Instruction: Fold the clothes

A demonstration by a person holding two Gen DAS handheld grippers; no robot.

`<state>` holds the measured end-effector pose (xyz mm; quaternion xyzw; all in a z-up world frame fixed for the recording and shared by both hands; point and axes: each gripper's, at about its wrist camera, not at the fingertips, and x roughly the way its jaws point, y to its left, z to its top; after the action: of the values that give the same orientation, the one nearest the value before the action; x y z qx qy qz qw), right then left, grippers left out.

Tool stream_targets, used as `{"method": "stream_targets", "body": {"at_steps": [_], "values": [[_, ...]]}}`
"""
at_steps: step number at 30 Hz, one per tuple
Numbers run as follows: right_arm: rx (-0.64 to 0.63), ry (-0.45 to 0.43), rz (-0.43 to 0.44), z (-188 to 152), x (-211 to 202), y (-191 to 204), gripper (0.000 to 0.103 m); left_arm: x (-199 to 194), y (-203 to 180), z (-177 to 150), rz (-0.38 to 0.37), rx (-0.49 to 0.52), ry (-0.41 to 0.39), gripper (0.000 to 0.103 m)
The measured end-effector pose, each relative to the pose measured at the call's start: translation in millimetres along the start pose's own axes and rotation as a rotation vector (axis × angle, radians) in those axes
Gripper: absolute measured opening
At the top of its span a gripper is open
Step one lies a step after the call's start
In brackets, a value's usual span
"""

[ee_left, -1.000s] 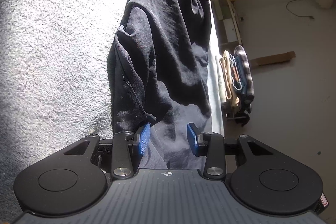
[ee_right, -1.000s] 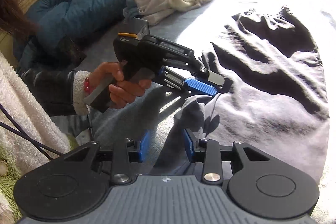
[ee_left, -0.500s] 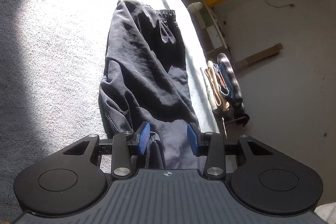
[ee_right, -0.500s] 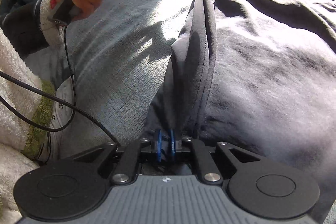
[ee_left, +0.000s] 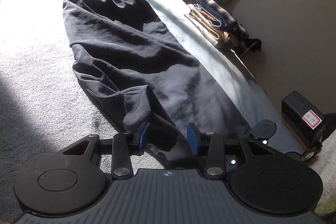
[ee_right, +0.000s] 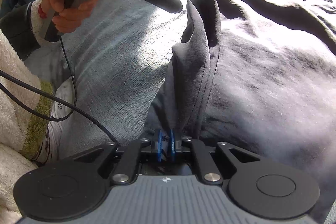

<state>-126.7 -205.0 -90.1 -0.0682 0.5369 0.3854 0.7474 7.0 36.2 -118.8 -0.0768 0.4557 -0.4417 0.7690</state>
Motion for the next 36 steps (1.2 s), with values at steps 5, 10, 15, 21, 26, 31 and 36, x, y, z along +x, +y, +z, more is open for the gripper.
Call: {"method": "stream_targets", "body": {"at_steps": [5, 10, 15, 21, 26, 31, 36], "values": [[0.001, -0.002, -0.007, -1, 1, 2, 0.009, 33, 1, 5, 0.038, 0.038, 0.035, 0.038], [0.006, -0.006, -0.006, -2, 1, 3, 0.009, 35, 18, 14, 0.029, -0.070, -0.022, 0.038], [0.012, -0.007, 0.004, -3, 1, 0, 0.009, 27, 45, 20, 0.002, -0.256, -0.116, 0.038], [0.024, -0.012, 0.012, -3, -1, -1, 0.009, 32, 75, 20, -0.021, -0.458, -0.188, 0.032], [0.030, -0.017, 0.014, -4, -2, -1, 0.009, 26, 80, 20, -0.051, -0.518, -0.251, 0.033], [0.041, -0.022, 0.019, -5, -2, -3, 0.009, 6, 77, 22, -0.042, -0.513, -0.314, 0.036], [0.043, -0.022, 0.022, -4, -3, -5, 0.009, -20, 56, 17, 0.002, -0.418, -0.344, 0.037]]}}
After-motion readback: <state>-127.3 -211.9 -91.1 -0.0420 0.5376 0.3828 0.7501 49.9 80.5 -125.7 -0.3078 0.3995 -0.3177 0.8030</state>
